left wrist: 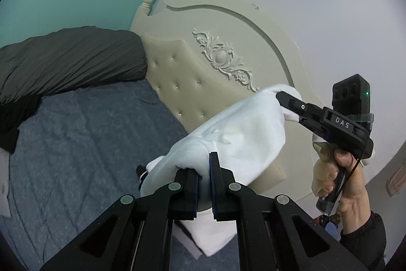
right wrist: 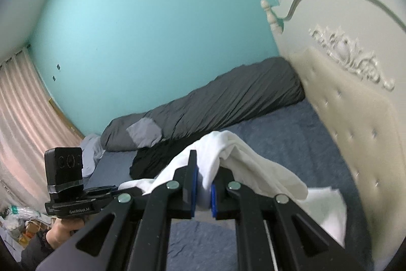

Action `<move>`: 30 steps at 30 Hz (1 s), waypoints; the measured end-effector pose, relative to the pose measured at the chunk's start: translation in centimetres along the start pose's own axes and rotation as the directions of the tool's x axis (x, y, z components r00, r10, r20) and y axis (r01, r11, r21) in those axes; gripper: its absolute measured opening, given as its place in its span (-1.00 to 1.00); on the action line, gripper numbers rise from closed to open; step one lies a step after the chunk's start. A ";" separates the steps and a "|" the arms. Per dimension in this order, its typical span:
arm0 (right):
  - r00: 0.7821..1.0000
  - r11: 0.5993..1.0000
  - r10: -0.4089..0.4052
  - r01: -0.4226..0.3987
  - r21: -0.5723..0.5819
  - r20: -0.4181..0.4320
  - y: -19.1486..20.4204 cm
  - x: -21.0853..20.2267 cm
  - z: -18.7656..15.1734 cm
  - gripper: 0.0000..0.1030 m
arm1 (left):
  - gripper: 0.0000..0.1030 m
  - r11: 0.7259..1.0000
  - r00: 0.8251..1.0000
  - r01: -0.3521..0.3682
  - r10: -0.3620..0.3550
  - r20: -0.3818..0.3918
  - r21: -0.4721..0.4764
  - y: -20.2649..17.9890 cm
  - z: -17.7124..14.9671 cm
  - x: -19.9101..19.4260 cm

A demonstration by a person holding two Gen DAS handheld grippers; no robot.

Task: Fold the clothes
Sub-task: 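Carry the folded polo with both grippers toward the clothes stack by the headboard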

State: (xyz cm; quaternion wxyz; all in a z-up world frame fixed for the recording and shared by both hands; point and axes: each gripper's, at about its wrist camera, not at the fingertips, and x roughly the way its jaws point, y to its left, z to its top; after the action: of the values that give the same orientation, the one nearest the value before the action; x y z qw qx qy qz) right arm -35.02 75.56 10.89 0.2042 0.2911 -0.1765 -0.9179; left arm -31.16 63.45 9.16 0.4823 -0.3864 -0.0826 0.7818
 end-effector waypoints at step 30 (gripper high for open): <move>0.994 0.995 -0.098 0.098 0.000 0.041 -12.9 4.2 4.3 -0.86 | -0.86 0.998 0.996 -0.065 0.065 -0.059 0.013 -1.1 3.7 13.9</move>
State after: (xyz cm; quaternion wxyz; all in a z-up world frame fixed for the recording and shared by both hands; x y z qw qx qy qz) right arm -44.30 85.46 6.49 0.1554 0.2802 -0.1651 -0.9328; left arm -36.20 76.29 4.93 0.4610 -0.4092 -0.0516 0.7858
